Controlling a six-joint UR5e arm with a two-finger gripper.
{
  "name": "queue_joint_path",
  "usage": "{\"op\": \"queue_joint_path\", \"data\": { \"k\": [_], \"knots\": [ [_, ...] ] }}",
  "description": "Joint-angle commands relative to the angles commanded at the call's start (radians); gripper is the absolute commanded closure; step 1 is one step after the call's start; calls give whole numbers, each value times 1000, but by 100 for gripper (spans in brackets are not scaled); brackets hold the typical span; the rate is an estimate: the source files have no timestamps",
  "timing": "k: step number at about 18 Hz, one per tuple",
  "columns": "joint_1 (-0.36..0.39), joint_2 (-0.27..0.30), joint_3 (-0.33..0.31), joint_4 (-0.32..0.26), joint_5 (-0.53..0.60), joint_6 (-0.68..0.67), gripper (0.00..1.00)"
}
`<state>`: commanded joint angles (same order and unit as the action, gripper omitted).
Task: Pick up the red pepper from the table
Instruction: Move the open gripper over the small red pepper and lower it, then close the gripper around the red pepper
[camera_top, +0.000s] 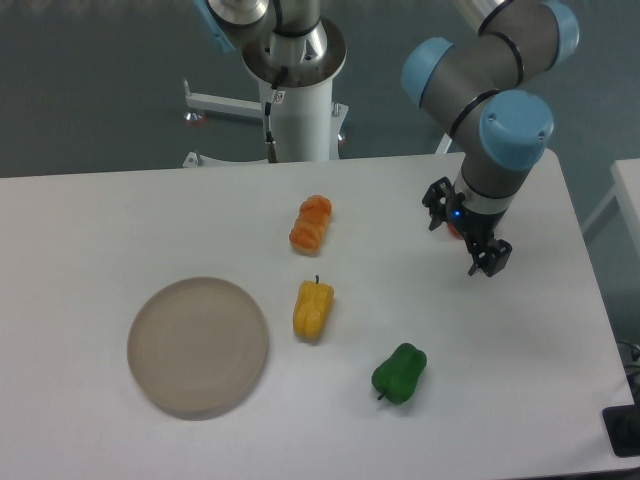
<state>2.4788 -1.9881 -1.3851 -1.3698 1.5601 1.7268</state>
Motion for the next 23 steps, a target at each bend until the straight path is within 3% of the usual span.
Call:
{"op": "queue_joint_path", "data": {
  "k": [4, 8, 10, 14, 19, 23],
  "knots": [
    [48, 23, -52, 2, 0, 198, 0],
    [72, 29, -107, 9, 2, 224, 0],
    [72, 35, -140, 49, 2, 250, 0],
    [87, 55, -262, 185, 57, 327, 0],
    [92, 55, -292, 215, 86, 359, 0],
    [95, 51, -334, 307, 86, 359, 0]
  ]
}}
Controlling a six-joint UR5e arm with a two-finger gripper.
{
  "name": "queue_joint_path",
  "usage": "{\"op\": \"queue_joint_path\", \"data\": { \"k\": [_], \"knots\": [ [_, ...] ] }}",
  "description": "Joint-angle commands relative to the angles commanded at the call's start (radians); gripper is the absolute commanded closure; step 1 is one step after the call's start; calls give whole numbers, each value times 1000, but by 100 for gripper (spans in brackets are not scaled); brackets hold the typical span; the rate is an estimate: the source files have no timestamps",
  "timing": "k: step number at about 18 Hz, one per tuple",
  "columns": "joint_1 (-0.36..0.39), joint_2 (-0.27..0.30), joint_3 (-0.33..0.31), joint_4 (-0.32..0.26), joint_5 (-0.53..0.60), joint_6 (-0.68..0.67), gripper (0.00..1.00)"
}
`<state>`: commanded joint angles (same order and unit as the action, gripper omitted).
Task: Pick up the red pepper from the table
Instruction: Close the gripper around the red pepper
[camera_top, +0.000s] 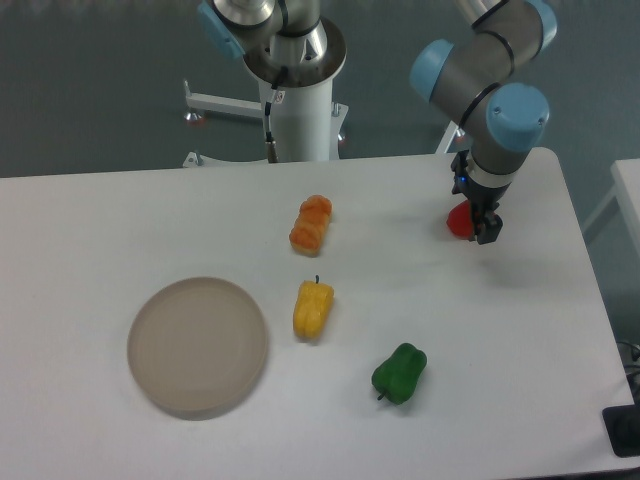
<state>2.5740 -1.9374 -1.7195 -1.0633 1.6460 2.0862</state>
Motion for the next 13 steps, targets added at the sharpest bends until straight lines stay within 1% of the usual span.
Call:
{"op": "queue_joint_path", "data": {
  "k": [6, 11, 12, 13],
  "knots": [
    [15, -3, -49, 66, 3, 17, 0],
    [21, -5, -58, 68, 2, 26, 0],
    [25, -5, -55, 68, 3, 47, 9],
    [31, -5, -54, 66, 3, 57, 22]
  ]
}}
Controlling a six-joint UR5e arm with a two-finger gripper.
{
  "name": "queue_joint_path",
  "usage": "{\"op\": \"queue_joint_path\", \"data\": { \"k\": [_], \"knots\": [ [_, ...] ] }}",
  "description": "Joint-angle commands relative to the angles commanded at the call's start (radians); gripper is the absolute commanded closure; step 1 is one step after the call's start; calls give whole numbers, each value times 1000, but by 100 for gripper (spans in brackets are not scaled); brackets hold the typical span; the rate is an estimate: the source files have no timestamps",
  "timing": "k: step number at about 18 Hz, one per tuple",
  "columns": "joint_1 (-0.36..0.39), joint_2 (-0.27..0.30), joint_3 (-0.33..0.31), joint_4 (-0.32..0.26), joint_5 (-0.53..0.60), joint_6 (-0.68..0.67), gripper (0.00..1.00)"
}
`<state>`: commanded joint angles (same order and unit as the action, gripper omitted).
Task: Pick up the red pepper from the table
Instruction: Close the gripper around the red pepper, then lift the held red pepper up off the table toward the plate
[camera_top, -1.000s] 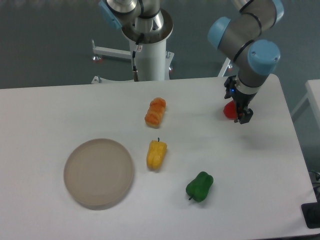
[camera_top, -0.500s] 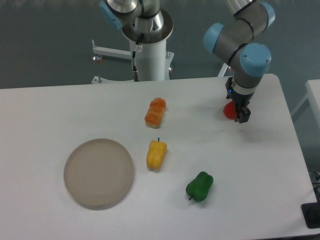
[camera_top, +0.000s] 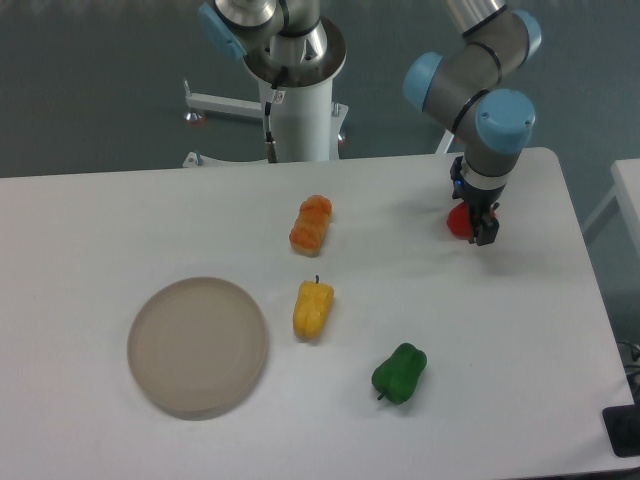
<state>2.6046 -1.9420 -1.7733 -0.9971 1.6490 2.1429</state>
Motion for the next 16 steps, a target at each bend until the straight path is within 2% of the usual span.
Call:
{"op": "queue_joint_path", "data": {
  "k": [4, 5, 9, 10, 12, 13, 16],
  "knots": [
    [-3, -2, 8, -3, 11, -15, 66],
    [-3, 0, 17, -5, 34, -20, 70],
    [-8, 0, 78, -26, 40, -58, 70],
    [-11, 2, 96, -49, 38, -75, 70],
    [-15, -2, 159, -125, 29, -104, 70],
    [-26, -6, 213, -182, 28, -132, 70],
    [-69, -31, 328, -297, 25, -254, 70]
  ]
}}
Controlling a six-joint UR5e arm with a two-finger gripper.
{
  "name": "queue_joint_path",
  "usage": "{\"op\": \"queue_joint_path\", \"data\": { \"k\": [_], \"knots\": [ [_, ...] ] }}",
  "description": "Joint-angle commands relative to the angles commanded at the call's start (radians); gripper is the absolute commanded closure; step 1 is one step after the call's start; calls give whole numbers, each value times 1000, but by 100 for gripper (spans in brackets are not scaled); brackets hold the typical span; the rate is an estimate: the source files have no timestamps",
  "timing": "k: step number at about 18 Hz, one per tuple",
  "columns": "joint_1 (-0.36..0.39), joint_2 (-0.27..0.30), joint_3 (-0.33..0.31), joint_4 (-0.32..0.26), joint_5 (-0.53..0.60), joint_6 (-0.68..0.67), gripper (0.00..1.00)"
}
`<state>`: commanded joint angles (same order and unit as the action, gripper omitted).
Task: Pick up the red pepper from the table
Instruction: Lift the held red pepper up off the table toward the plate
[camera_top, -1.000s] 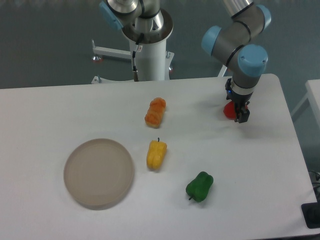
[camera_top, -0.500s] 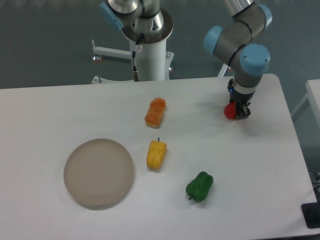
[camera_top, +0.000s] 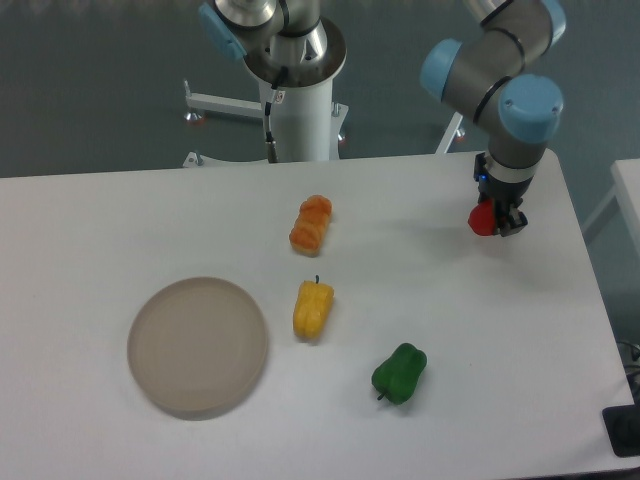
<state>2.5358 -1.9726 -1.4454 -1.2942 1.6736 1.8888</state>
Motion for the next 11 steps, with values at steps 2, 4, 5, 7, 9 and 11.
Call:
{"op": "queue_joint_path", "data": {
  "k": [2, 4, 5, 7, 9, 11],
  "knots": [
    [-32, -28, 101, -98, -18, -104, 70],
    [-48, -34, 144, -149, -50, -158, 70],
    [-49, -32, 151, -161, -75, -187, 70],
    [-54, -28, 152, -166, -142, -284, 71],
    [-80, -25, 160, -165, -172, -351, 71],
    [-115, -31, 177, -165, -176, -430, 71]
  ]
}}
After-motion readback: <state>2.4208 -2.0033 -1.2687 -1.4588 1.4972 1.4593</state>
